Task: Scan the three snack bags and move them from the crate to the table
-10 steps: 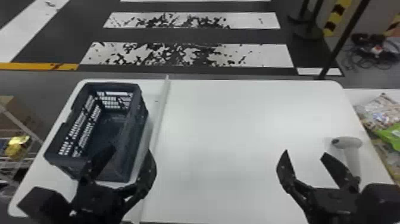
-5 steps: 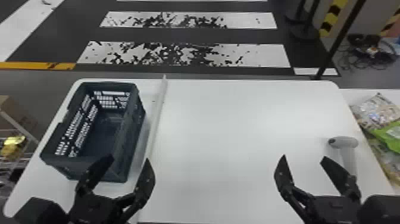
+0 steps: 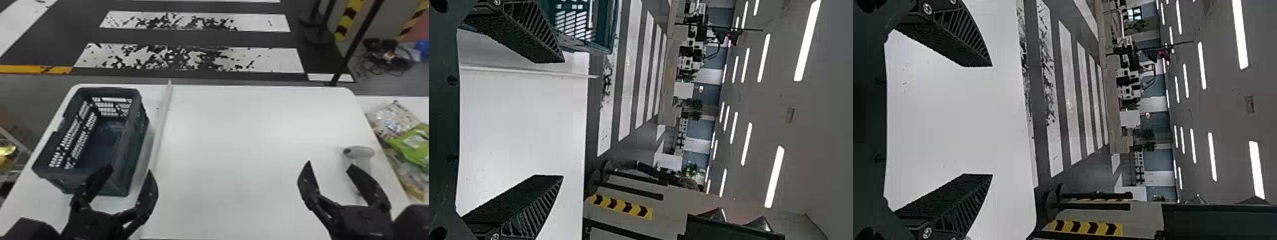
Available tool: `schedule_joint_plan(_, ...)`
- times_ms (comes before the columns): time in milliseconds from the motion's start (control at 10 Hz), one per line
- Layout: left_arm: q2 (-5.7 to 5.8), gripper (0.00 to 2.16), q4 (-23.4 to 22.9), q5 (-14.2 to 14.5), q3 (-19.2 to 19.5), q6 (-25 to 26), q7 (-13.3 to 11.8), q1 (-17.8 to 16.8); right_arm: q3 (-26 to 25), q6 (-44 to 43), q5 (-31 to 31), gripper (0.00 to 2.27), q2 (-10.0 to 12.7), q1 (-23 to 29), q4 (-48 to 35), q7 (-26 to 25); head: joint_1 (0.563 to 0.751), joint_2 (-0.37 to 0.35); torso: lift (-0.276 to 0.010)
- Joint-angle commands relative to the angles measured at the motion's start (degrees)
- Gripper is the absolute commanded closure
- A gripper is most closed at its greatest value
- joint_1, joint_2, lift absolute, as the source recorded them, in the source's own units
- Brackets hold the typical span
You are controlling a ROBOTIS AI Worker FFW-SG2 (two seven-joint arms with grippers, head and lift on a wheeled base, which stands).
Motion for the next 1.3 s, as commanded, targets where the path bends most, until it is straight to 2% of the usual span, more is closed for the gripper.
schedule_joint_plan(0,0.03,0.04,0.11,0.00,0.00,-0.03,0.00,-0.19,-0.01,-0.03,-0.43,0.10,0.00,0.01,-0.19,0.00,0.695,-0.007,-0.062)
schedule_joint_plan(1200,0.12,0.04,0.02,0.00,-0.52,-0.03,0.00,-0.80,-0.80,-0.20,-0.61,0.11,-0.18,1.42,-1.94,0.26,0.695,-0.020,-0.062)
